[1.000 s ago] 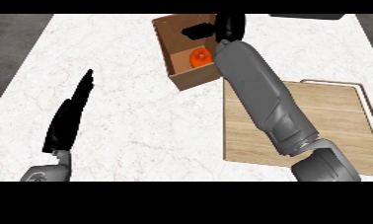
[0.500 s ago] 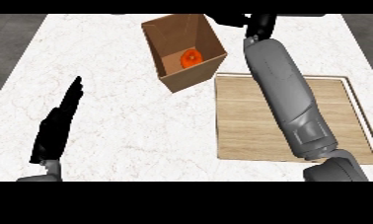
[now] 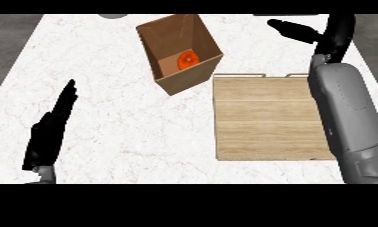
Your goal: Pick the squash from the tray and place it in the cardboard box
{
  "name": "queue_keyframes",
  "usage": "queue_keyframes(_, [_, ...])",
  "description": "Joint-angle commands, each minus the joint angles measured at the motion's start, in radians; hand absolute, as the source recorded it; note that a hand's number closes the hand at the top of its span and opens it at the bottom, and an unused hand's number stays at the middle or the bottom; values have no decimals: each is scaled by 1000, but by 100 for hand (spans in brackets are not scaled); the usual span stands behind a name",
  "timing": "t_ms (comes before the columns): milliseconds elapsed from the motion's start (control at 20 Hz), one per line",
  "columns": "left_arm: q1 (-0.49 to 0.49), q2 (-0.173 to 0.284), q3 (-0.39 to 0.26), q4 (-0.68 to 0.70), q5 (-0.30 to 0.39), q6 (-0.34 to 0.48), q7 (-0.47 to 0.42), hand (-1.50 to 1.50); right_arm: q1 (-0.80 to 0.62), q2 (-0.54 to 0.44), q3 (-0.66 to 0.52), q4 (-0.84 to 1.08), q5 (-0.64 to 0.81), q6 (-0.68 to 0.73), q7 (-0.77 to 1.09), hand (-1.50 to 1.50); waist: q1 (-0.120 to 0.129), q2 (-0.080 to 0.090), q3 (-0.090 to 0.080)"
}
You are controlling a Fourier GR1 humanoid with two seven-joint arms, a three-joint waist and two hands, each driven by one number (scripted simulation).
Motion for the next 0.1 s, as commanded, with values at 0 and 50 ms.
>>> queue_keyframes(0, [27, 1, 0, -40, 3, -6, 8, 0, 169, -102, -32, -132, -73, 157, -21, -150, 1, 1, 0])
queue_keyframes(50, [32, 13, 9, -51, 2, -11, 23, 0, 232, -109, -13, -203, -76, 192, -5, -150, -6, -2, 0])
